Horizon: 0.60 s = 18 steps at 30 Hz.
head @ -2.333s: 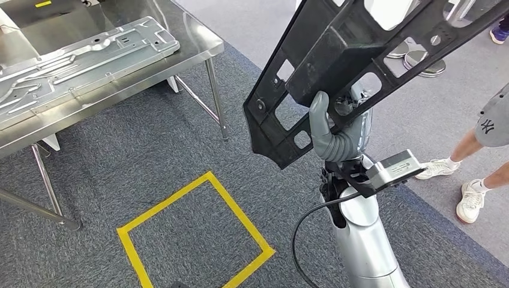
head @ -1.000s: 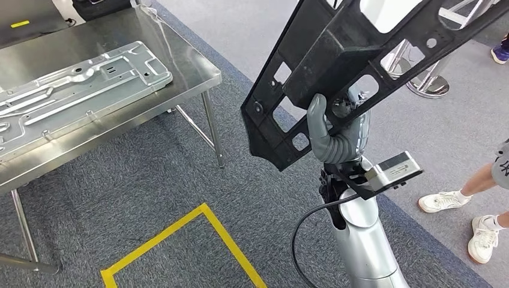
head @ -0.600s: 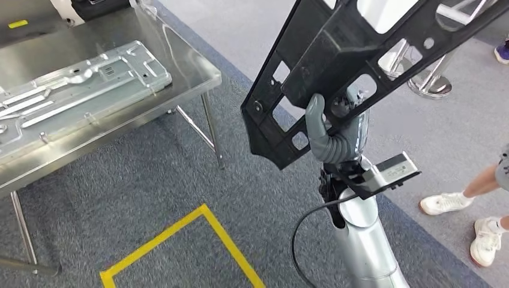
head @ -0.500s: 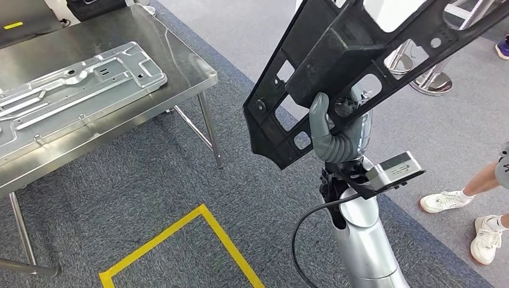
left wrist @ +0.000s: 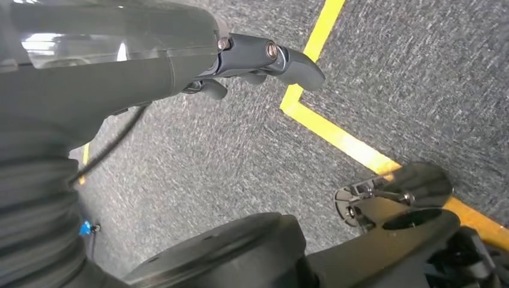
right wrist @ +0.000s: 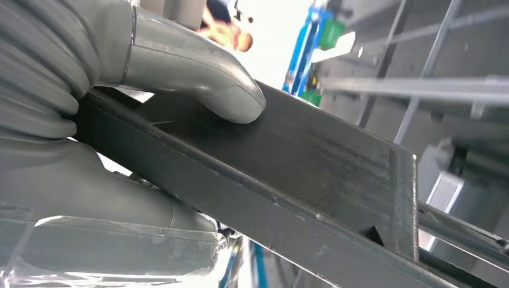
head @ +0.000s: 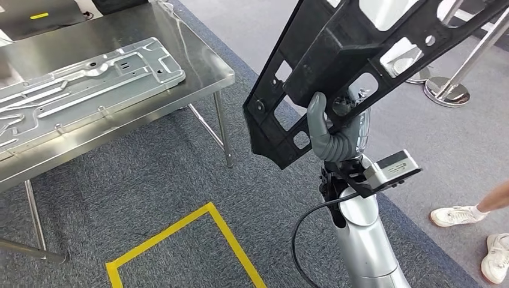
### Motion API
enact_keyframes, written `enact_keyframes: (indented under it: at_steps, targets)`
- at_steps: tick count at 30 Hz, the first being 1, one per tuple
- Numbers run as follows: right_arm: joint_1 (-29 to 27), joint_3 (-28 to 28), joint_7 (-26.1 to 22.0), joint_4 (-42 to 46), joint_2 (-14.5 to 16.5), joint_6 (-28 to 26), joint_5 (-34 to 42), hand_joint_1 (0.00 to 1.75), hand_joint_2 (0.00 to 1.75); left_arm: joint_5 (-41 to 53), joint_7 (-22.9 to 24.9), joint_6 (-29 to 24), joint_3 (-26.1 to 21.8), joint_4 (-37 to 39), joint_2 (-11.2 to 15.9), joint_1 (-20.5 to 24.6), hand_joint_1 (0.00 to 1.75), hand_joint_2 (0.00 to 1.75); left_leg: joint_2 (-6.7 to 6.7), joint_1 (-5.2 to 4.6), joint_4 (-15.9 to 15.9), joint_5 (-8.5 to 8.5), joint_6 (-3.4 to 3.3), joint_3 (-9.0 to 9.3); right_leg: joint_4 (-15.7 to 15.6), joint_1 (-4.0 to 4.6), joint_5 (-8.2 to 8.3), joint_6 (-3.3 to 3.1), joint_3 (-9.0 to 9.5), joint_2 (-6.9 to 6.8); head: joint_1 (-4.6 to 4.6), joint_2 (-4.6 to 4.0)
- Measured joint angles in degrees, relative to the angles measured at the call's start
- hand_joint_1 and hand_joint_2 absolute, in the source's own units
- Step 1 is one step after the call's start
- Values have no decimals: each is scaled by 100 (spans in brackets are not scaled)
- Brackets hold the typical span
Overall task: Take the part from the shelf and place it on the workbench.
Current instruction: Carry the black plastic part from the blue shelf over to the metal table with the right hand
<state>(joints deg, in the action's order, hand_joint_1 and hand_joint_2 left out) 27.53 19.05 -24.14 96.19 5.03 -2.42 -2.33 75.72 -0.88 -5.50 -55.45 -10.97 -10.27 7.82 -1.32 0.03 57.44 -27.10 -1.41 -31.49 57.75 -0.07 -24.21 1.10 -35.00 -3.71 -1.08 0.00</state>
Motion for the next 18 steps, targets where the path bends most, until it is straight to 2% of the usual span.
enact_keyframes:
  at_steps: [2, 4, 5, 6, 7, 8, 9, 11, 12, 14, 15, 16, 17, 18]
  targets:
    - [19, 5, -2, -2, -1, 1, -8, 169, 175, -1, -2, 10, 0, 0, -4, 7, 0, 175, 94, 21, -40, 53, -71, 23, 296, -21, -207, 58, -109, 119, 0, 0]
    - [20, 9, 0, -8, -2, -1, -11, 169, 175, -4, -4, 18, 0, 0, -7, 12, 0, 175, 183, 26, -45, 77, -105, 13, 1033, -40, -579, 94, -441, 286, 0, 0]
    - [13, 10, 2, -15, -3, -1, -12, 169, 175, -6, -7, 21, 0, 0, -7, 13, 0, 175, 234, 21, -41, 80, -110, 7, 1401, -44, -715, 103, -615, 317, 0, 0]
    - [7, 10, 5, -24, -3, -1, -12, 169, 175, -8, -10, 23, 0, 0, -7, 13, 0, 175, 292, 16, -36, 81, -112, 3, 1607, -46, -751, 106, -717, 329, 1, 0]
    - [5, 11, 5, -32, -3, -1, -12, 169, 175, -9, -13, 23, 0, 0, -7, 15, 0, 175, 356, 13, -28, 81, -112, 3, 1581, -47, -671, 99, -706, 340, 1, 0]
    - [8, 11, 6, -38, -2, -1, -12, 169, 175, -11, -16, 23, 0, 0, -8, 20, 0, 175, 425, 12, -19, 79, -108, 8, 1321, -49, -493, 83, -581, 370, 1, 0]
    - [14, 12, 5, -41, -2, -1, -12, 169, 175, -12, -17, 23, 0, 0, -12, 26, 0, 175, 493, 13, -10, 73, -99, 13, 905, -53, -276, 61, -383, 457, 1, 0]
    - [27, 13, 5, -43, -2, -1, -12, 169, 175, -16, -20, 23, -1, 0, -25, 39, 0, 175, 607, 11, 13, 63, -65, -9, 211, -66, -39, 18, -39, 679, 1, 0]
    - [30, 14, 7, -45, -2, -1, -12, 169, 175, -18, -22, 23, -2, 0, -30, 42, 0, 175, 657, 19, 18, 62, -36, -30, 52, -64, -22, 2, 35, 746, 1, 0]
    - [38, 15, 11, -49, 1, 0, -12, 169, 175, -24, -29, 22, -9, 0, -33, 46, 0, 175, 764, 38, 5, 71, 35, -63, -13, -63, -47, -31, 61, 686, 1, 0]
    - [45, 17, 14, -50, 6, 2, -12, 169, 175, -27, -32, 20, -14, 0, -31, 45, 0, 175, 756, 38, 10, 59, 69, -66, -40, -73, -43, -59, 79, 622, 1, 0]
    - [52, 21, 15, -50, 14, 7, -13, 169, 175, -29, -33, 16, -19, 0, -30, 44, 0, 175, 671, 27, 68, 11, 101, -89, -74, -86, -39, -92, 105, 558, -2, 0]
    - [61, 25, 14, -50, 22, 10, -13, 169, 175, -32, -34, 11, -23, 0, -27, 42, 0, 175, 540, 16, 234, -97, 130, -159, -109, -97, -35, -124, 132, 487, -3, 0]
    - [65, 27, 15, -51, 27, 13, -13, 169, 175, -38, -38, 8, -27, 0, -24, 44, 0, 175, 379, 15, 533, -264, 156, -287, -129, -94, -37, -151, 155, 409, -5, 0]
